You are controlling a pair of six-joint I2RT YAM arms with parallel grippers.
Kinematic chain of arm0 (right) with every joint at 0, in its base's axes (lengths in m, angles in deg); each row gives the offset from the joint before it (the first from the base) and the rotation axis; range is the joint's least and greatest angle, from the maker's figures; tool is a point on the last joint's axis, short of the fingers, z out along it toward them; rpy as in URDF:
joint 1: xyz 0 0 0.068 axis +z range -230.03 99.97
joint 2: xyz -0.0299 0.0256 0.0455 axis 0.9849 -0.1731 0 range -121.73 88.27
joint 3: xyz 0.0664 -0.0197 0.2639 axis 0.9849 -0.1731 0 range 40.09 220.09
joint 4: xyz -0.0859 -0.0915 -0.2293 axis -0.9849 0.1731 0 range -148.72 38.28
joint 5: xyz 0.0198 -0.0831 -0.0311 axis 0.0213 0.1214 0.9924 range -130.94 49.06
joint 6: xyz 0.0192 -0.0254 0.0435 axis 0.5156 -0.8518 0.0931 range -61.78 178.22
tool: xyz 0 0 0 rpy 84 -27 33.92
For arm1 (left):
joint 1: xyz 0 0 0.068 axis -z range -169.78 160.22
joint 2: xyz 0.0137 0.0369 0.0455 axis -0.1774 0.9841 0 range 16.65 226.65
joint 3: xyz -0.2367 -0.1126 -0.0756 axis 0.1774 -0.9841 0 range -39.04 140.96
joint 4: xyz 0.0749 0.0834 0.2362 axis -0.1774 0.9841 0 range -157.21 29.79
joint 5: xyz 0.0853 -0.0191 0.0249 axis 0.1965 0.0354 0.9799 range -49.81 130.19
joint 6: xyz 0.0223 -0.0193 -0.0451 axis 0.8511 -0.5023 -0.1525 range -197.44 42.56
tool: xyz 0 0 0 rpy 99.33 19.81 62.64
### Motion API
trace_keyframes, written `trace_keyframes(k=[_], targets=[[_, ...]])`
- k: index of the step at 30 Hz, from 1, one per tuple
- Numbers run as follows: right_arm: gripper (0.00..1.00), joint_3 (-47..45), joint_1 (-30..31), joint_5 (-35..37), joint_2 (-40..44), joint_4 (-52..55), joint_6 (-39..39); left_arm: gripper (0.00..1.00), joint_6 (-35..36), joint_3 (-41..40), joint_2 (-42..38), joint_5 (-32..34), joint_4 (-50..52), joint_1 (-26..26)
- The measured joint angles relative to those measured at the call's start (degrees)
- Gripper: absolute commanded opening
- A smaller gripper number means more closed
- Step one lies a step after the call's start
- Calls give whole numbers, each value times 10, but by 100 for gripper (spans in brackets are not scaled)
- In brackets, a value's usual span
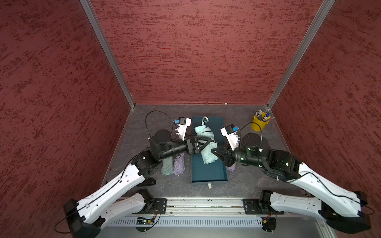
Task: Place the umbrella in the drawer by color
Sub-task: Pick up the umbrella from the center of the board.
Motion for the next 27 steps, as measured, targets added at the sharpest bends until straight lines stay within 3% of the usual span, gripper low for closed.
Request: trace_keyframes(k=[6, 8, 10, 13, 15, 18, 22, 27], targets=[[0, 4, 30, 26, -26, -31, -2, 65, -4, -7, -7, 15, 2, -4], [0, 4, 34, 29, -28, -37, -1, 51, -8, -11, -11, 23, 2, -5], [0, 4, 35, 31, -27, -43, 1, 30, -11, -16, -16, 33, 2, -7], [0, 2, 37, 36, -28, -48, 8, 20, -28, -17, -19, 35, -2, -7], [16, 0, 37, 38, -27, -56, 12, 16, -38, -19, -20, 32, -10, -11], [64, -14, 37, 41, -17, -81, 27, 6, -60, -34, -22, 18, -32, -23], [80, -57, 37, 42, 31, -127, 43, 0, -108, -71, -22, -33, -78, -53], [77, -88, 32, 21, 72, -156, 85, 0, -190, -135, -20, -106, -206, -103]])
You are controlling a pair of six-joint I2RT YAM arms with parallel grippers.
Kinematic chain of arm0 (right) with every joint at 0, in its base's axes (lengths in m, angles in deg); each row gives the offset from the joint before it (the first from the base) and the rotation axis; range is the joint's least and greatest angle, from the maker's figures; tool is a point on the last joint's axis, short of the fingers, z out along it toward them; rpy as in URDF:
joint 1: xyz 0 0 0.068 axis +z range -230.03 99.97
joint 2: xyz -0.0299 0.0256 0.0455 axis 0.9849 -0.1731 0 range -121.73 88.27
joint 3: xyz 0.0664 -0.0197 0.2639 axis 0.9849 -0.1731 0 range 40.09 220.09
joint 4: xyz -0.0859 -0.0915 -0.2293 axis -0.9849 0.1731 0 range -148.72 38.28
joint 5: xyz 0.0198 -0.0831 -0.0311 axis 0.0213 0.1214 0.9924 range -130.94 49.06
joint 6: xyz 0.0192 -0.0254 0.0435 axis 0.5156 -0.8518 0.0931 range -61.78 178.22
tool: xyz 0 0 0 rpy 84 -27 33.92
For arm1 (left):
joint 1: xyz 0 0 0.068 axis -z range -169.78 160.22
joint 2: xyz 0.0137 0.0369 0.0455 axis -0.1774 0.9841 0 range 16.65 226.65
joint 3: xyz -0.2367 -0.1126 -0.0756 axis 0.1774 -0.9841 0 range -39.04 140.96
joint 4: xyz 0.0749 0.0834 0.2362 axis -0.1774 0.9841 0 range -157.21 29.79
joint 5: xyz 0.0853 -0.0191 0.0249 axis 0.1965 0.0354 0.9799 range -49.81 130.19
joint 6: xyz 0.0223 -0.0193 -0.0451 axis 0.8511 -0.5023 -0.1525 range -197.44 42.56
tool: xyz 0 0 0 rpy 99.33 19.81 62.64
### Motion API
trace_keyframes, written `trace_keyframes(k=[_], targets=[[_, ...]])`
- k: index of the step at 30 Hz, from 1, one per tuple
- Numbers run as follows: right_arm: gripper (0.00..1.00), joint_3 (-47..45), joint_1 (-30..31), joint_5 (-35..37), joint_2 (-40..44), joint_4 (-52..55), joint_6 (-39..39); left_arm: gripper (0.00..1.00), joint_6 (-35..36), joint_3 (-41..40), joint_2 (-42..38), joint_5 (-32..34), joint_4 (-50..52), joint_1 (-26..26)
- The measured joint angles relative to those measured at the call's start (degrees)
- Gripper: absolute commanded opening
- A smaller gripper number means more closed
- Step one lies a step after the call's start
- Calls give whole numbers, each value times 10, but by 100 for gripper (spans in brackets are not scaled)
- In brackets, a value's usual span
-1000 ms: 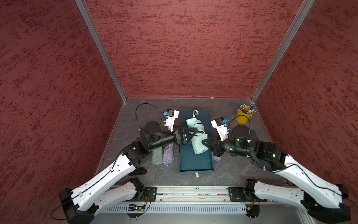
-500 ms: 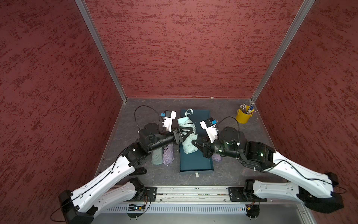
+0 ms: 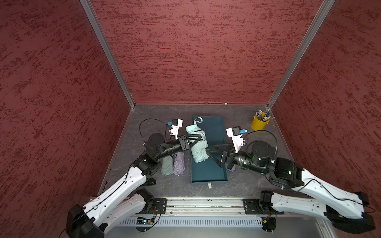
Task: Place the umbrella in the drawer by color
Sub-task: Pick up the umbrella from the center of the board.
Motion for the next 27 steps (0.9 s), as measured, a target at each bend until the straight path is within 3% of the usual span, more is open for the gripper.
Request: trace_keyframes(k=[4, 10, 12, 15, 20, 23, 26, 27], targets=[[71, 1, -1, -20, -18, -13, 33, 0, -35, -8, 2, -47, -82, -3], [72, 0, -3, -47, -55, -26, 67, 0, -69, -15, 4, -96, -184, -5], [65, -4, -3, -60, -54, -42, 75, 0, -80, -18, 10, -103, -210, -5], [44, -16, -3, -76, -52, -70, 84, 0, -89, -26, 16, -106, -235, -5], [27, -26, -3, -86, -48, -84, 97, 3, -93, -32, 21, -110, -239, -4], [10, -28, -3, -87, -47, -81, 98, 27, -73, -31, 12, -103, -206, -3], [7, -31, -3, -88, -48, -73, 100, 64, -35, -27, -3, -87, -143, 0], [7, -31, -3, -88, -48, -68, 100, 69, -22, -24, -10, -79, -119, 0]])
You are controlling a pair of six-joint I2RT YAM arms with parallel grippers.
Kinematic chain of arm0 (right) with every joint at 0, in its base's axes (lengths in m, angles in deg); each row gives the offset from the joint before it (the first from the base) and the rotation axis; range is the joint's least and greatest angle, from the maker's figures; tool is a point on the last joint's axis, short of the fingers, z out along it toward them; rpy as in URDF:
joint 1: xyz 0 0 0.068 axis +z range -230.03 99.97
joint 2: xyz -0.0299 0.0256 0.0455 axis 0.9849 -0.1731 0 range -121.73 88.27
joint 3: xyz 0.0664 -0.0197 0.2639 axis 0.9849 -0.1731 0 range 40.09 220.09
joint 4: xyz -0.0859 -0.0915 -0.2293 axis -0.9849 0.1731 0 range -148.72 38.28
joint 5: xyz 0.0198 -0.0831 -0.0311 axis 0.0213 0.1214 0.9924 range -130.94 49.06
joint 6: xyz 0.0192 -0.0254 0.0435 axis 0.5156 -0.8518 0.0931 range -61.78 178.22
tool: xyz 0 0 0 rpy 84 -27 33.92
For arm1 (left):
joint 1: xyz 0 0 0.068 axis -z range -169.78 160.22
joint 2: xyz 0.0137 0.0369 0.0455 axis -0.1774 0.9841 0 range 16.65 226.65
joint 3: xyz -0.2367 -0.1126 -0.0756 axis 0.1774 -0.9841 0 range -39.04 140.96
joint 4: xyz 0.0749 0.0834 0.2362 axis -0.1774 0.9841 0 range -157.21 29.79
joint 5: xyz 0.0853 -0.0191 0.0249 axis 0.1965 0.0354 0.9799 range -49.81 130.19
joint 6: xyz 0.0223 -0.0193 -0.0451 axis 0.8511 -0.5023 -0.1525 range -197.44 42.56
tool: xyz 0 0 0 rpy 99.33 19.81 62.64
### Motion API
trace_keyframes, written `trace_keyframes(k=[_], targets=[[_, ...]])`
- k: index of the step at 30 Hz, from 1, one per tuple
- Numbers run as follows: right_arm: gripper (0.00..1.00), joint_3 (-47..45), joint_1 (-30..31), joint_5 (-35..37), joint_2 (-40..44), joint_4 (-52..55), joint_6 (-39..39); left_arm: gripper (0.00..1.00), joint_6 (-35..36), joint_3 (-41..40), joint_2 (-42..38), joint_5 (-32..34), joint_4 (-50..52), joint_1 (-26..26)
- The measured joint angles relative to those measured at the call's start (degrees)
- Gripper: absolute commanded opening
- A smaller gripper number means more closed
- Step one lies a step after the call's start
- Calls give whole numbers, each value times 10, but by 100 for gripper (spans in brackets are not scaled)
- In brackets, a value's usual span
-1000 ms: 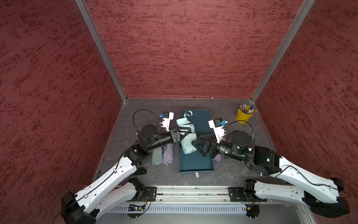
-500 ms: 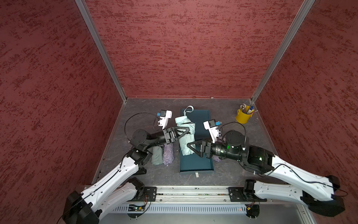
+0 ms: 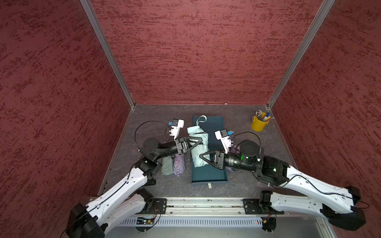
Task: Place the umbrella in the drawer by color
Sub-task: Pick up the umbrella from the center of the board, then place the umbrella in the drawer.
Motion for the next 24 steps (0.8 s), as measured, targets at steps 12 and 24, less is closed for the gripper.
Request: trace_keyframes(k=[12, 24], targets=[[0, 17, 48, 21, -1, 150, 45, 76, 185, 133, -53, 283, 428, -13], [0, -59, 200, 85, -7, 196, 220, 85, 225, 117, 77, 290, 453, -19]])
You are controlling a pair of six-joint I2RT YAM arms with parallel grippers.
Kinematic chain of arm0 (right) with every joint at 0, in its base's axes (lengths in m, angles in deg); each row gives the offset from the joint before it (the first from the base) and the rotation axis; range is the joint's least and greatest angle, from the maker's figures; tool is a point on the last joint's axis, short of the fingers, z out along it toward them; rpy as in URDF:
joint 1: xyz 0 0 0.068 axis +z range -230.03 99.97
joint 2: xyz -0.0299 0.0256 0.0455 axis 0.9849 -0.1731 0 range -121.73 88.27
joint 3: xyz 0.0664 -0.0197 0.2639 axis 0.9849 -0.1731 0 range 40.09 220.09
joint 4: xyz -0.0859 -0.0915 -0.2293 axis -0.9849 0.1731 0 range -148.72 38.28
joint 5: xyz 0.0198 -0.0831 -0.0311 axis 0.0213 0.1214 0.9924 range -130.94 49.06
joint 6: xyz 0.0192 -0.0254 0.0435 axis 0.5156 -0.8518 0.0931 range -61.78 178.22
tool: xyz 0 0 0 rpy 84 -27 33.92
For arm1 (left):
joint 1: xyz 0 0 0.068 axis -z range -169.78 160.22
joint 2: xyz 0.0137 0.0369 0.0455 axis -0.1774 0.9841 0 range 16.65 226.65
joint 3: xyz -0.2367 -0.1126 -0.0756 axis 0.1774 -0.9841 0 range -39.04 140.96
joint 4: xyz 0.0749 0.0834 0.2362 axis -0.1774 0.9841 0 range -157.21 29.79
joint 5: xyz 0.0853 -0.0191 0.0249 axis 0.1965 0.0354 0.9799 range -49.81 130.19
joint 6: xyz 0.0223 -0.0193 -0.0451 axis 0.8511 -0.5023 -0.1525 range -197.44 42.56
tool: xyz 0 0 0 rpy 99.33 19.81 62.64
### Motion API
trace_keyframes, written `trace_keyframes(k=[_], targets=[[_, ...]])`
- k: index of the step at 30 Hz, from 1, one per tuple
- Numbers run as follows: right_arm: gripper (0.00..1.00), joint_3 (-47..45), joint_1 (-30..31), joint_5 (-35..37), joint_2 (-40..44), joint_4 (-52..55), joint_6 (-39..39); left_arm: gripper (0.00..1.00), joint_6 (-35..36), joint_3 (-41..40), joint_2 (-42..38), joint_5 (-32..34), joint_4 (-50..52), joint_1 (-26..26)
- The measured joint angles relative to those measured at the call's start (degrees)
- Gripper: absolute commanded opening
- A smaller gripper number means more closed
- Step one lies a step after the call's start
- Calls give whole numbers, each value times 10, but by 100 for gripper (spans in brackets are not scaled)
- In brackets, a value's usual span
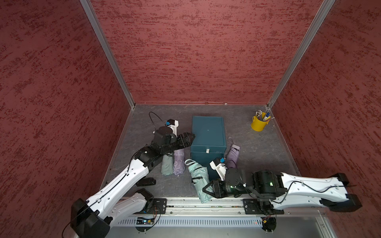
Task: Place the umbrella in the drawer by color
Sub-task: Place the umbrella in the drawer.
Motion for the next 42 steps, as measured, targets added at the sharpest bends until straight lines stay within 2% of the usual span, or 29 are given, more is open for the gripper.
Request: trace_keyframes(k=[5, 13, 32, 34, 36, 38, 42], targets=[[3, -54, -15, 32, 0, -2, 64, 84, 1, -1, 32, -7, -28, 2], [4, -65, -70, 37, 3, -46, 117, 81, 13, -3, 59, -2, -44, 22], [10, -84, -159, -6, -84, -165, 123, 78, 25, -32, 55, 21, -70, 48], [16, -85, -162, -9, -90, -170, 123, 78, 25, -32, 55, 21, -71, 48], [31, -85, -166, -14, -99, -180, 123, 78, 25, -35, 54, 21, -74, 48], [41, -85, -167, -19, -108, -189, 120, 78, 25, -35, 53, 21, -74, 48], [48, -85, -168, -21, -116, -188, 103, 80, 24, -34, 46, 24, -62, 48]])
